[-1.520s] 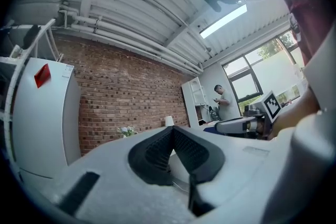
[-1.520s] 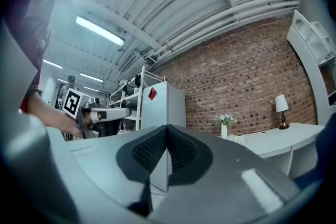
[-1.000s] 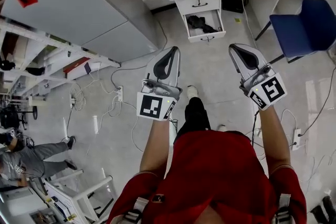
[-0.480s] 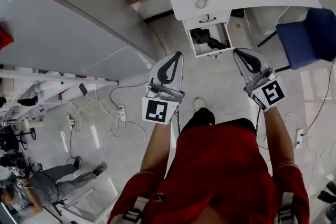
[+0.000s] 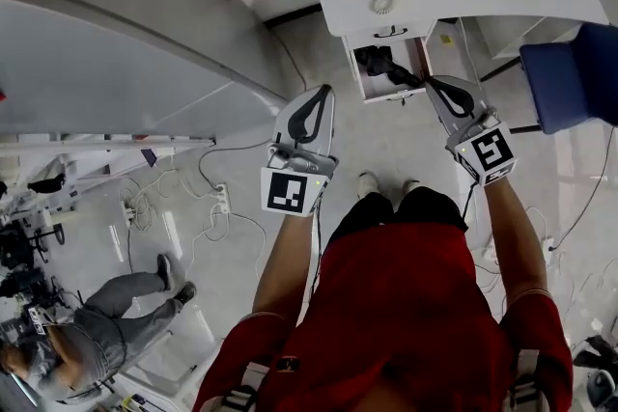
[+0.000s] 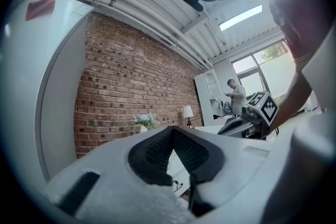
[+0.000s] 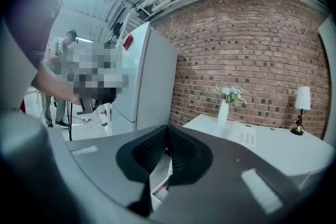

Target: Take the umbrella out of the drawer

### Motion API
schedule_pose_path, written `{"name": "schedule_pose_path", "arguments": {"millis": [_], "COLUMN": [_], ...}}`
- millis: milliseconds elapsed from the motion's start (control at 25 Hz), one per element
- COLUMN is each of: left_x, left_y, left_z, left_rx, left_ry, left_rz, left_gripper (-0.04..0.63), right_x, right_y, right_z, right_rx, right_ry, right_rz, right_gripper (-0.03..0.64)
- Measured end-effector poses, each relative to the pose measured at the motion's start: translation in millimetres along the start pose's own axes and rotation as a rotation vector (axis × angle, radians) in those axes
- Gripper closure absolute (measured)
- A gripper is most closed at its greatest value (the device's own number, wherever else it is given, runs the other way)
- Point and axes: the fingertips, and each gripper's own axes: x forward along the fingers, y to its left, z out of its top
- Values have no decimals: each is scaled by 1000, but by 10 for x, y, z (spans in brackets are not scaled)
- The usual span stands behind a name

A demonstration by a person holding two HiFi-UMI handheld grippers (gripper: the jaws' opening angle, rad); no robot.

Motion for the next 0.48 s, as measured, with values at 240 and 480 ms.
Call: {"name": "schedule_pose_path", "arguments": {"millis": [240, 480], "left_x": [80, 210], "left_y": [-93, -256], "left_z": [-202, -558], "left_rx": [10, 29], "left_ry": [27, 67], "left_rz": [84, 133], "left_gripper": [591, 591], "right_x": [90, 147], "right_y": [-236, -429], "right_z": [-319, -715], "right_rx": [-22, -29], "right_ry": [35, 48], "right_rz": [59, 130], "right_gripper": [604, 604]}}
